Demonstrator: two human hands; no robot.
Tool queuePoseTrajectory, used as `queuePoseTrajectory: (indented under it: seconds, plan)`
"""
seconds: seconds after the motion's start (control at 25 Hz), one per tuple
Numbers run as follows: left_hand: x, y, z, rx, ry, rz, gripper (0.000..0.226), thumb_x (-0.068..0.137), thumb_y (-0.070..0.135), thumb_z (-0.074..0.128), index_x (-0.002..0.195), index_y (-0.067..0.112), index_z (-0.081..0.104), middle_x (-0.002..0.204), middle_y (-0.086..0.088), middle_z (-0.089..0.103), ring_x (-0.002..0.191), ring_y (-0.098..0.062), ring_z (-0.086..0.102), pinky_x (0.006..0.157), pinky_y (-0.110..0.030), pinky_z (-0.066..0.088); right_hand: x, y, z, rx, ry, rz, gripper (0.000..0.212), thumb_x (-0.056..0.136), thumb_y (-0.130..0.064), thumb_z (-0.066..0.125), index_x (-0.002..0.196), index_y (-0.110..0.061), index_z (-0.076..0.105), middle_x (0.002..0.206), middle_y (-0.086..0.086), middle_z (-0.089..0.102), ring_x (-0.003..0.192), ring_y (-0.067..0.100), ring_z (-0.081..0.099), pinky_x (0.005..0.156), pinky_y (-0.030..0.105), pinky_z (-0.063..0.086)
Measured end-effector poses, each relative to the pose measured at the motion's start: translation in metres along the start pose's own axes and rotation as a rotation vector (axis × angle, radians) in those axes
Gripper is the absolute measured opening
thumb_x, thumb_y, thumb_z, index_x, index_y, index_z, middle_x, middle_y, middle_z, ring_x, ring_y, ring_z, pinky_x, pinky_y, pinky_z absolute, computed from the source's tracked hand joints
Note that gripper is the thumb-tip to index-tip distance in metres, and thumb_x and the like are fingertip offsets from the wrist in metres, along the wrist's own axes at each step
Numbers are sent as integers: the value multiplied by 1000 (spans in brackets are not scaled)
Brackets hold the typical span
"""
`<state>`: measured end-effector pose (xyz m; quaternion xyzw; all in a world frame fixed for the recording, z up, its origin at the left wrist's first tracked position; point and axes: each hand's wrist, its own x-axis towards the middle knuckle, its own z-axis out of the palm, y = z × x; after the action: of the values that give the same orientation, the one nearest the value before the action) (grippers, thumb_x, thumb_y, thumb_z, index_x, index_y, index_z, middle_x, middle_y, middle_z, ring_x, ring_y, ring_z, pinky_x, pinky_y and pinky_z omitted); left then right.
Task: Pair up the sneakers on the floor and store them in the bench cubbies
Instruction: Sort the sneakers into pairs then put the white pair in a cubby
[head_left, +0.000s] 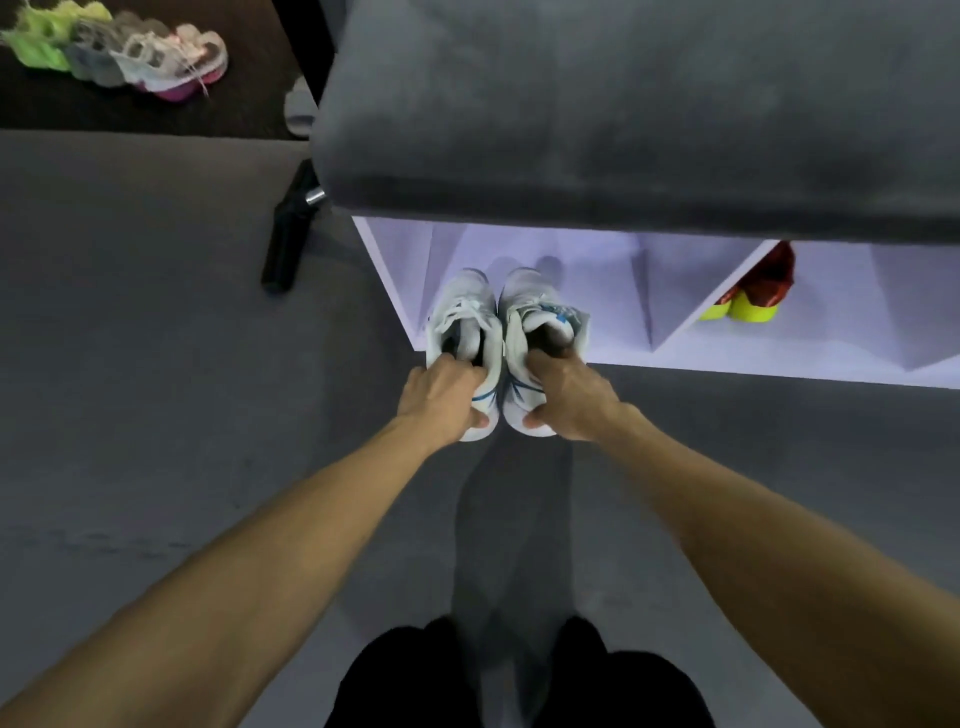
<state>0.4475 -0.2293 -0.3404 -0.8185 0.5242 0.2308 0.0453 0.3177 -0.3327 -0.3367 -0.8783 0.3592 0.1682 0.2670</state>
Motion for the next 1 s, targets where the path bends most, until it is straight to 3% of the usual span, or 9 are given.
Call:
queuePoseTrajectory:
  seconds: [0.24,0.48,0.64,0.84,1.0]
  plan:
    - [123,-32,66,53,174,10,39,83,35,71,115,17,58,118,-4,56,114,-23,50,90,-43,41,130,46,51,6,149,-86,65,73,-28,79,127,-17,44,130,9,47,115,32,53,88,38,48]
    - [230,-74,93,39,304,-15,37,82,34,73,113,19,60,118,-4,60,114,-24,53,92,-40,45,242,54,66,-33,261,-74,76,73,-27,81,136,-19,40,139,9,46,120,36,53,93,38,47]
    - [275,-89,102,23,321,-23,43,82,32,74,122,22,59,123,-5,60,112,-27,58,95,-39,47,285,57,70,-87,259,-41,73,75,-31,80,134,-17,40,133,10,50,119,33,53,96,41,47]
    - [316,-100,86,16,346,-37,54,81,30,76,129,22,54,130,0,57,118,-23,55,95,-36,47,321,59,64,-149,343,-72,75,78,-27,77,140,-13,37,144,9,41,130,31,44,100,41,45]
    - [327,-104,83,27,449,-37,63,79,28,78,133,20,47,139,-3,44,130,-24,42,98,-38,46,338,58,62,-163,360,-110,73,77,-27,78,138,-13,41,143,10,41,130,30,44,99,40,46]
